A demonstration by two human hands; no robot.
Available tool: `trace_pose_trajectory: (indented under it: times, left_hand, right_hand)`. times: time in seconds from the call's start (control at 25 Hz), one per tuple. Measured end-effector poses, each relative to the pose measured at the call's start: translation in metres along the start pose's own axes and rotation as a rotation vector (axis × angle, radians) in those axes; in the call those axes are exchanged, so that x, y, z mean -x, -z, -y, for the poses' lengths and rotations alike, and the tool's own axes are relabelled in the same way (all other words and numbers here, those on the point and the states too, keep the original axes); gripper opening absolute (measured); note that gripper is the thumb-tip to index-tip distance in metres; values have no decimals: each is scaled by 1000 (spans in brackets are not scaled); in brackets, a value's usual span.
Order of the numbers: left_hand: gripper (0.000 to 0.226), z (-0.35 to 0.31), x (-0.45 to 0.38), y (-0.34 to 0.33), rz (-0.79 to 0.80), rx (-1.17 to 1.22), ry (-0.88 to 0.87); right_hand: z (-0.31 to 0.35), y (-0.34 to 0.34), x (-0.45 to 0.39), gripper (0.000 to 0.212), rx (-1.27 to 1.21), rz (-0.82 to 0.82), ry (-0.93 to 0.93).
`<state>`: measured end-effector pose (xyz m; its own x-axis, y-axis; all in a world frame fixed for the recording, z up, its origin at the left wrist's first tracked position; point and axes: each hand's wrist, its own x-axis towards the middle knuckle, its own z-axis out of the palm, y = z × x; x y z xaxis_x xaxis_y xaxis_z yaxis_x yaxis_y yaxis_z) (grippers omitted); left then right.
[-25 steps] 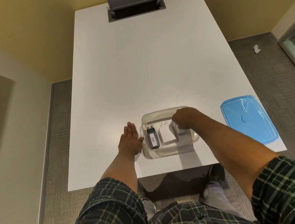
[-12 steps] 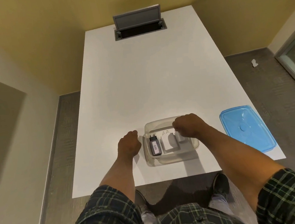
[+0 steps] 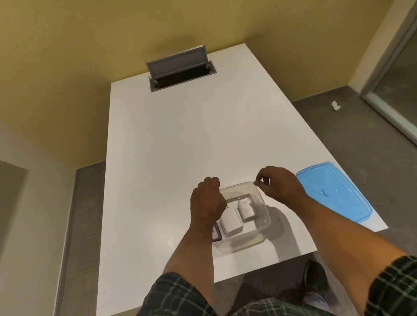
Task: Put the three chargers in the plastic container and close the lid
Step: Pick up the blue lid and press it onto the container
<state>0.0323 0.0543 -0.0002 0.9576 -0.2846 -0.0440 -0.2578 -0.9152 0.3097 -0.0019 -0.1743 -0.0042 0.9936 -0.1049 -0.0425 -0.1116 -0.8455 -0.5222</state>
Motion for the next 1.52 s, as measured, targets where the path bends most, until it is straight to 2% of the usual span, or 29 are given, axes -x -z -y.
trace_pose_trajectory:
  times: [0.2, 0.44, 0.64, 0.84, 0.96, 1.08, 1.2, 1.4, 1.52]
  left_hand:
    - [26, -61, -12, -11, 52, -74, -251]
    - [26, -116, -19, -37, 184, -202, -516]
    - [23, -150, -26, -61, 295, -270, -662]
    - [33, -174, -28, -84, 413, -298, -704]
    - [48, -182, -30, -98, 460, -313, -719]
    - [57, -185, -32, -110, 531, -328, -706]
    - [60, -186, -35, -119, 550, -340, -684]
    - [58, -186, -40, -126, 600, -302, -614]
    - [50, -185, -43, -126, 608, -241, -566]
  right_hand:
    - [-30, 11, 16, 6, -15, -81, -107]
    - [-83, 25, 36, 8, 30, -133, -334]
    - [-125, 33, 53, 31, 60, -145, -580]
    - [-158, 32, 64, 71, 224, -121, -734]
    - [-174, 32, 64, 93, 281, -10, -835]
    - [-188, 27, 63, 92, 269, 64, -855]
    - [-195, 28, 58, 96, 310, 57, -855]
    - [-197, 41, 44, 98, 351, 38, -889]
    - [-191, 51, 39, 100, 377, 3, -844]
